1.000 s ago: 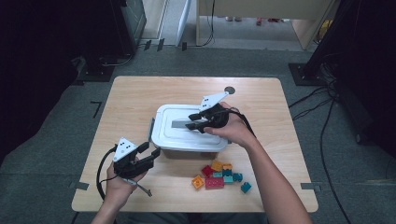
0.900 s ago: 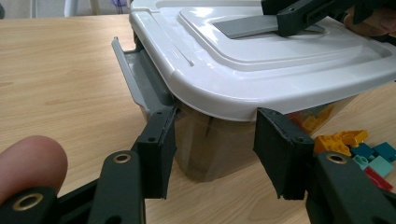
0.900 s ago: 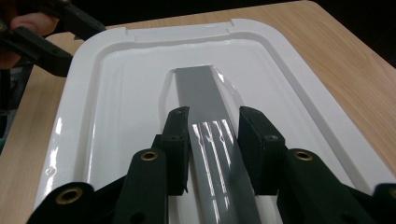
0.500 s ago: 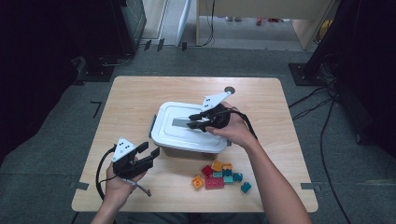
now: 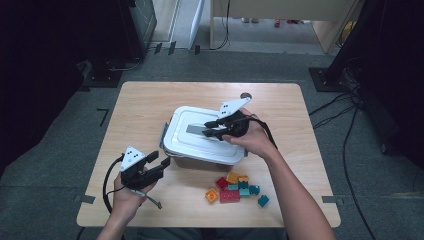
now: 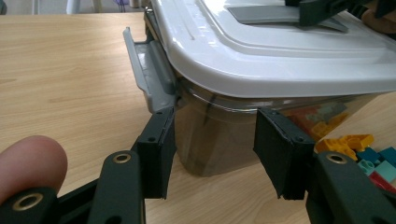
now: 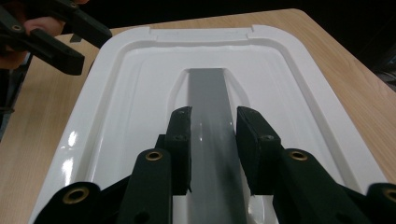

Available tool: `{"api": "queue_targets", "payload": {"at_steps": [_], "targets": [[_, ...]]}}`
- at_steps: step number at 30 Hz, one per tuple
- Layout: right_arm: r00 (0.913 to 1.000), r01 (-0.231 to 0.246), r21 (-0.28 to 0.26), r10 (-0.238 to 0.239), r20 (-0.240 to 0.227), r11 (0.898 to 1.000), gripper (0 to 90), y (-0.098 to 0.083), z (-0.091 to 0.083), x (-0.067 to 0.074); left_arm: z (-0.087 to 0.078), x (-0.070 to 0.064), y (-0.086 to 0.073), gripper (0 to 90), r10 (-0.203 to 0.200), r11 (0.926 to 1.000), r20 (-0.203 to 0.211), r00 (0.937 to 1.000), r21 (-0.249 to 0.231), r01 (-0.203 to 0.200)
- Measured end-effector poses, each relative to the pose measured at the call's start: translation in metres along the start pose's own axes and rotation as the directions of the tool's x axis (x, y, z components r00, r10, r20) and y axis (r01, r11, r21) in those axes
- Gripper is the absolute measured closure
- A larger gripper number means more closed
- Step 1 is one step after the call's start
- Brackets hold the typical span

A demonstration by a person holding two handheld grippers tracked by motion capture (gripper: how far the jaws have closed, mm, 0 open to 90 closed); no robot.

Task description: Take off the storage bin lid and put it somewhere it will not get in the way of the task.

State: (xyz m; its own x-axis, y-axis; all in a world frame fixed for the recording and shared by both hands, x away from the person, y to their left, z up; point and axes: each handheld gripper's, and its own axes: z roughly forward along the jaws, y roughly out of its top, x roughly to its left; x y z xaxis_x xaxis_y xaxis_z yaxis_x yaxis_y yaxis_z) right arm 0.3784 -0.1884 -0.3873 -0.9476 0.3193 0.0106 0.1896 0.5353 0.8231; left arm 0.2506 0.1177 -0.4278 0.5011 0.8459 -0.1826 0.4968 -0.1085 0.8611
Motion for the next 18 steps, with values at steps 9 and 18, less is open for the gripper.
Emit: {"api": "queue_targets", "payload": {"at_steps": [9,18], "targets": [[1.0000,-0.006,-0.002,0.006,-0.003,1.000,67.7,-0.003,-0.002,-0.001,0.004,0.019,0.000,58.1,-0.071,0.9974,-0.052,0.9961,-0.019,0.070],[1.0000,-0.001,-0.002,0.001,-0.006,1.000,67.7,-0.003,-0.002,-0.001,0.015,0.030,0.001,65.7,-0.120,0.9925,-0.074,0.9900,-0.027,0.119]]}}
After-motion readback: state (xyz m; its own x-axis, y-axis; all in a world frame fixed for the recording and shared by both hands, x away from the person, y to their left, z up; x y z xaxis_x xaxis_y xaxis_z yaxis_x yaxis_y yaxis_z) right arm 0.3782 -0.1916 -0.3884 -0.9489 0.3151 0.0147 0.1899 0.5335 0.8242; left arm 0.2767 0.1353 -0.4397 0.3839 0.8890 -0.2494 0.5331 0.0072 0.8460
